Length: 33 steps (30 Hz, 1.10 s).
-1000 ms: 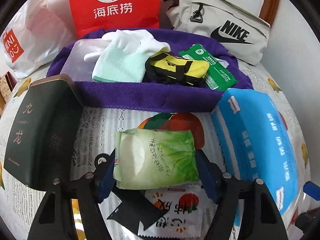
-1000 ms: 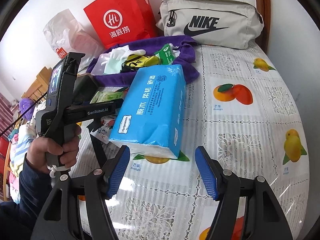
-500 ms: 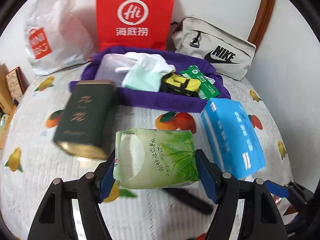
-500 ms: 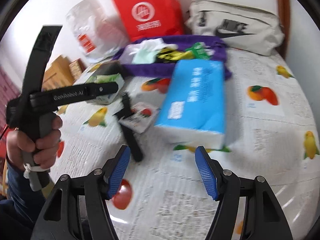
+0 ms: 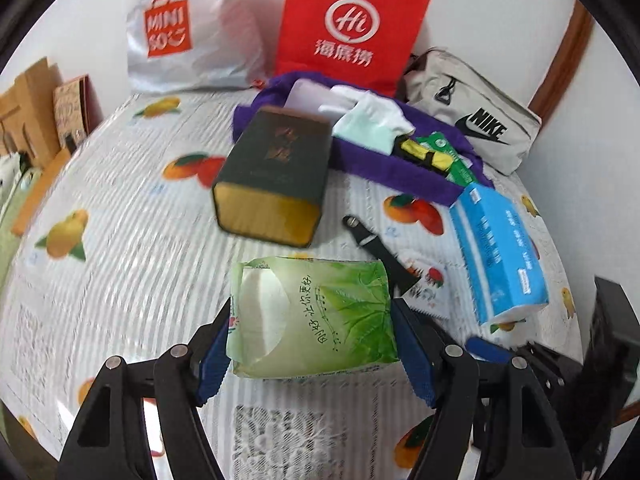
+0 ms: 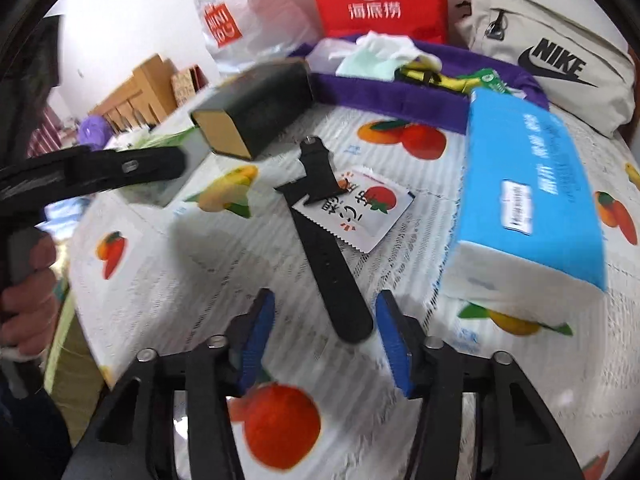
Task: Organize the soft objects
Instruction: 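Grasp the light-green tissue packet with the left tool while the right tool grasps the black watch strap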
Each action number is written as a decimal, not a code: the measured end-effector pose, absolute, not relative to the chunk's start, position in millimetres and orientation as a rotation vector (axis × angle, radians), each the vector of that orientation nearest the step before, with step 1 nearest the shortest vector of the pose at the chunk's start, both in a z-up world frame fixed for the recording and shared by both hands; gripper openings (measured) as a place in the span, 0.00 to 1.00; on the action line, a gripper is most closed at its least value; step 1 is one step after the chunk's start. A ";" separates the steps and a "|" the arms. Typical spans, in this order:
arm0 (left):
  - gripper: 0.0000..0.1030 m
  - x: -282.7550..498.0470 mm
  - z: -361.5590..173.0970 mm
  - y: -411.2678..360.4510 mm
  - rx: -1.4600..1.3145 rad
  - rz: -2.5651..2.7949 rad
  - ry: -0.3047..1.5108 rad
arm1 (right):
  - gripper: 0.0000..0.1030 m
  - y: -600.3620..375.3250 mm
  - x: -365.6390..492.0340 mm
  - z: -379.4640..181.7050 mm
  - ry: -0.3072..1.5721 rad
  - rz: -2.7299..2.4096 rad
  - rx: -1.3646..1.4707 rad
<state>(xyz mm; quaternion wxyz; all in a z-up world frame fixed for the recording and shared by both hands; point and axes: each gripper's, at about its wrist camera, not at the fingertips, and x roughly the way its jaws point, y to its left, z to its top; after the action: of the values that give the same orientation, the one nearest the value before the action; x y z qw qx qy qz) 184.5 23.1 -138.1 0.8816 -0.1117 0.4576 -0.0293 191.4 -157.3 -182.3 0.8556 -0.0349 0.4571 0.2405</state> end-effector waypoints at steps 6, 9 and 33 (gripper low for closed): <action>0.70 180.2 -149.4 36.0 -0.254 -0.050 0.968 | 0.24 -141.3 194.3 -185.5 0.931 0.452 -0.162; 0.70 178.4 -149.7 41.1 -0.271 -0.054 0.963 | 0.21 -134.2 183.6 -183.0 0.971 0.488 -0.186; 0.70 182.9 -157.1 69.4 -0.359 -0.085 0.960 | 0.23 -100.8 202.8 -187.6 0.973 0.481 -0.222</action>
<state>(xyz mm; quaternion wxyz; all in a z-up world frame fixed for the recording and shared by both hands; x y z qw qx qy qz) 182.9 69.4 -157.1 0.8706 -0.1715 0.4593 -0.0404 202.8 -100.8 -187.6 0.8505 -0.1055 0.4621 0.2282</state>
